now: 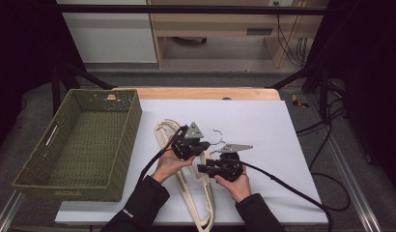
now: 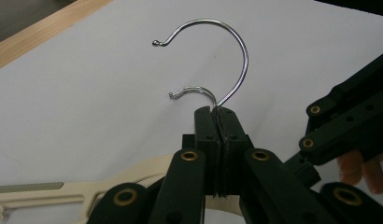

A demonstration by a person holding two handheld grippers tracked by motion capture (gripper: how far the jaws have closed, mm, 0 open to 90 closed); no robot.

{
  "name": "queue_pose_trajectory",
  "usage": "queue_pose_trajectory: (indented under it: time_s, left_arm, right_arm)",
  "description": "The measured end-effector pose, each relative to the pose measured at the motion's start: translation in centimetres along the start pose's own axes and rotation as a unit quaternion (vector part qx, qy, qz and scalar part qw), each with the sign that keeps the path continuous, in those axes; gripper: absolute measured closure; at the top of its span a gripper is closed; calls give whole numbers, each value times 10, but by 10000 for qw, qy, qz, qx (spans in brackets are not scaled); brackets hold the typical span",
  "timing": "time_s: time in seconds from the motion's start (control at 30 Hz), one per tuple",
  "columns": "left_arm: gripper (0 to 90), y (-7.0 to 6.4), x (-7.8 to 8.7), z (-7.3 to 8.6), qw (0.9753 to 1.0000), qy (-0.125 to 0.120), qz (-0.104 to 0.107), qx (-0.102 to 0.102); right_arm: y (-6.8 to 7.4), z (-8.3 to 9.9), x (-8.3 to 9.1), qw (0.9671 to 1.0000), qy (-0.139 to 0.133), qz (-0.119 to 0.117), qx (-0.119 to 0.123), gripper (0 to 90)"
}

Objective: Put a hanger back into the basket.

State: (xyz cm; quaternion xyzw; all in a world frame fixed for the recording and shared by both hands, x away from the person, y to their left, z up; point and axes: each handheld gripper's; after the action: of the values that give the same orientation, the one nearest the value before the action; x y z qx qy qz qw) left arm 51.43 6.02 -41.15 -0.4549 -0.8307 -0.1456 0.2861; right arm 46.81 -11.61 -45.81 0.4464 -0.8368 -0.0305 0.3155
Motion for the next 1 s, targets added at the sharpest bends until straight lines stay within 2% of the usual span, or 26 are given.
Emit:
queue_pose_trajectory:
  time_s: [0.1, 0.23, 0.3, 0.33, 0.37, 0.4, 0.43, 0.47, 0.5, 0.53, 0.57, 0.63, 0.67, 0.7, 0.73, 0.8, 0.83, 0.97, 1.0]
  left_arm:
    - [883, 0, 0, 1, 10000, -13, -4, 22]
    - [874, 0, 5, 1, 10000, -72, 6, 52]
    - [824, 1, 11, 1, 9999, -129, 26, 82]
    - [765, 1, 15, 1, 9998, -168, 23, 118]
    - [765, 2, 20, 0, 9997, -188, 11, 131]
    - [697, 3, 30, 0, 9996, -252, -8, 149]
    - [658, 3, 30, 0, 9996, -252, -8, 149]
    - [658, 3, 40, 1, 9993, -331, -90, 163]
    - [576, 4, 45, 1, 9991, -363, -117, 178]
    - [547, 5, 53, 2, 9988, -429, -143, 189]
    - [447, 6, 62, 3, 9981, -540, -207, 235]
    - [374, 7, 76, 5, 9971, -632, -296, 308]
    - [353, 8, 89, 9, 9961, -709, -373, 368]
    - [327, 8, 89, 9, 9961, -709, -373, 368]
    - [327, 9, 96, 11, 9954, -765, -401, 419]
    - [263, 9, 114, 20, 9936, -885, -471, 514]
    - [249, 9, 114, 20, 9936, -885, -471, 514]
    - [204, 8, 132, 34, 9920, -953, -443, 693]
    - [183, 6, 137, 40, 9914, -982, -492, 709]
  right_arm:
    - [0, 0, -1, 9997, -16, -18, -235, 678]
    - [0, 0, -1, 9994, -29, -117, -319, 695]
    - [1, -1, 0, 9992, -56, -152, -361, 706]
    - [1, -1, 1, 9992, -83, -180, -337, 718]
    - [1, -1, 1, 9992, -83, -180, -337, 718]
    - [3, -2, 3, 9988, -112, -223, -419, 731]
    - [3, -2, 3, 9988, -112, -223, -419, 731]
    - [4, -3, 4, 9986, -124, -237, -450, 737]
    - [5, -4, 6, 9984, -160, -276, -471, 741]
    - [5, -4, 6, 9983, -170, -264, -483, 744]
    - [6, -5, 8, 9983, -194, -253, -479, 754]
    - [7, -5, 10, 9980, -200, -267, -533, 767]
    - [8, -6, 11, 9978, -213, -284, -551, 775]
    - [8, -6, 12, 9979, -232, -289, -533, 784]
    - [8, -6, 12, 9979, -232, -289, -533, 784]
    - [10, -8, 15, 9974, -257, -347, -583, 811]
    - [10, -8, 15, 9974, -257, -347, -583, 811]
    - [11, -11, 22, 9972, -264, -459, -527, 852]
    - [12, -13, 26, 9971, -245, -526, -491, 860]
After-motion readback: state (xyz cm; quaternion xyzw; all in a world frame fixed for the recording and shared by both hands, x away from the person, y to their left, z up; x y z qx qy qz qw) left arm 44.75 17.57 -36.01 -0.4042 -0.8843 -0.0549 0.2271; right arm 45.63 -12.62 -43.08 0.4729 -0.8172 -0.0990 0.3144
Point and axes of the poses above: each handheld gripper's, and its own axes: x roughly backward along the jaws, z roughly out of its underside, y roughly to its left, and after that the axes turned 3 degrees about x, right-handed
